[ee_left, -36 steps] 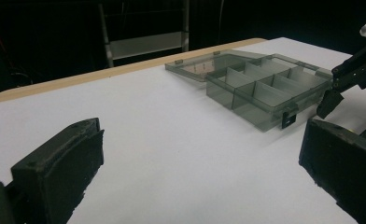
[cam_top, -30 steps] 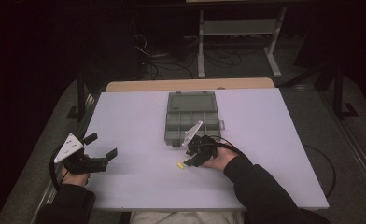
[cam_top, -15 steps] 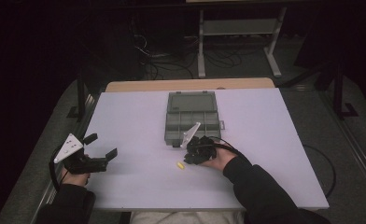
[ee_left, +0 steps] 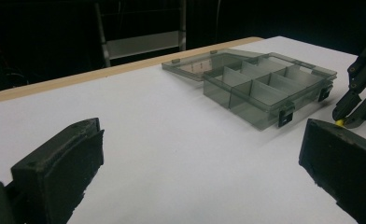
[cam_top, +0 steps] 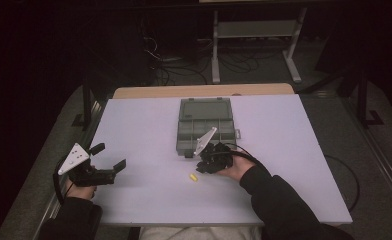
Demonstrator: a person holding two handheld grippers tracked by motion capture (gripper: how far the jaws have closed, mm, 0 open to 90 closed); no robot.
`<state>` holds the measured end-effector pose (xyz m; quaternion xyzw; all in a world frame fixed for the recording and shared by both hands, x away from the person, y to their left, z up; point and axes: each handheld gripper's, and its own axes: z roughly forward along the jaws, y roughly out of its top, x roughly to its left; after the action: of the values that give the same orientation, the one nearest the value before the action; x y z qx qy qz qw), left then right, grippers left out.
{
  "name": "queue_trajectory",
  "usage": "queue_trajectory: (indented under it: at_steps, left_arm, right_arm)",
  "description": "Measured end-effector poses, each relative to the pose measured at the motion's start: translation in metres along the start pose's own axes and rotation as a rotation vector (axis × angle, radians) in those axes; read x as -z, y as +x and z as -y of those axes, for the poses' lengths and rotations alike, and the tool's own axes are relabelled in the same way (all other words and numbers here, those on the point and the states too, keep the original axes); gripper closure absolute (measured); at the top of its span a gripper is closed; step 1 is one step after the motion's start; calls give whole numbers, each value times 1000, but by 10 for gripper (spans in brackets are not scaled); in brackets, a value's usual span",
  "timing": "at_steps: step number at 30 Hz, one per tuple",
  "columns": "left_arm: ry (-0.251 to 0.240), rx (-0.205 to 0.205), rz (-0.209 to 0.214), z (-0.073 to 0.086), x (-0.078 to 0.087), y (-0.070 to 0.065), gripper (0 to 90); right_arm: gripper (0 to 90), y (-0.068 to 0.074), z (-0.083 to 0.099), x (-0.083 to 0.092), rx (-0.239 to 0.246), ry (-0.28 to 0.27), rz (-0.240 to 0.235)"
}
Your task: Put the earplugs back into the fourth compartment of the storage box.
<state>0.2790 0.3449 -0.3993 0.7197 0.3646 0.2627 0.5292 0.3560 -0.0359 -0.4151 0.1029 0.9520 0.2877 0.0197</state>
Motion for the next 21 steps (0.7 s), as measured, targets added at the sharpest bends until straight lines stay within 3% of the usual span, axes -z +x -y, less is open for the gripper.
queue_trajectory:
  at_steps: [11, 21]
  left_arm:
    - [1, 1, 6, 0, 0, 0, 0]
    - [5, 0, 3, 0, 0, 0, 0]
  right_arm:
    - [792, 4, -9, 14, 9, -27, 5]
    - [792, -4, -13, 30, -1, -62, 27]
